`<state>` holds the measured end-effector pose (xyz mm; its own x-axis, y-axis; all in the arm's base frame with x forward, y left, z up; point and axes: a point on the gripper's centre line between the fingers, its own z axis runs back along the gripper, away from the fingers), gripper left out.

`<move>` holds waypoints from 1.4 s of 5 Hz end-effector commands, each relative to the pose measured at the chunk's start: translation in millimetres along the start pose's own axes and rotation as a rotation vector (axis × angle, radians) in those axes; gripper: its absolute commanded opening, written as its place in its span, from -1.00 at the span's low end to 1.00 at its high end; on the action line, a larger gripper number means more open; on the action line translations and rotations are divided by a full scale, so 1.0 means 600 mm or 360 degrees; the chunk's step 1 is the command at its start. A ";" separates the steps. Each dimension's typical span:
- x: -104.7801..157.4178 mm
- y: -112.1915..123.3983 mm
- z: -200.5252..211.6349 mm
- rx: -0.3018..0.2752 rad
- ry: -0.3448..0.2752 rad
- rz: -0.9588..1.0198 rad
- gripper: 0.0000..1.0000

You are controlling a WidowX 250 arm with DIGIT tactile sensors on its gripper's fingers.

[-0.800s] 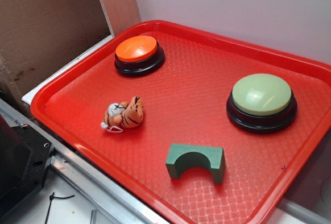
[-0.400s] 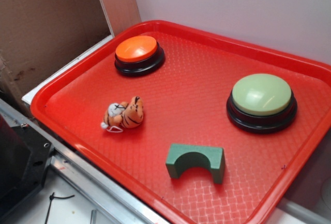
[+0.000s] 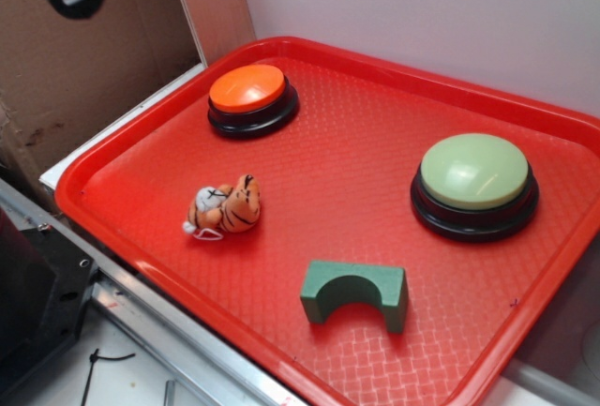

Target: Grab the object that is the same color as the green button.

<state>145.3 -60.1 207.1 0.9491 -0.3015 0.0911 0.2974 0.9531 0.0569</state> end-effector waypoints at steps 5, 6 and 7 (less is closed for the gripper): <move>0.084 -0.240 -0.233 -0.0323 -0.0189 -0.1313 1.00; 0.089 -0.244 -0.274 -0.0195 -0.0049 -0.1229 1.00; 0.097 -0.238 -0.293 -0.0158 0.0015 -0.1162 1.00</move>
<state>181.2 -199.2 15.5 0.5054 -0.8628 0.0125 0.8629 0.5054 0.0004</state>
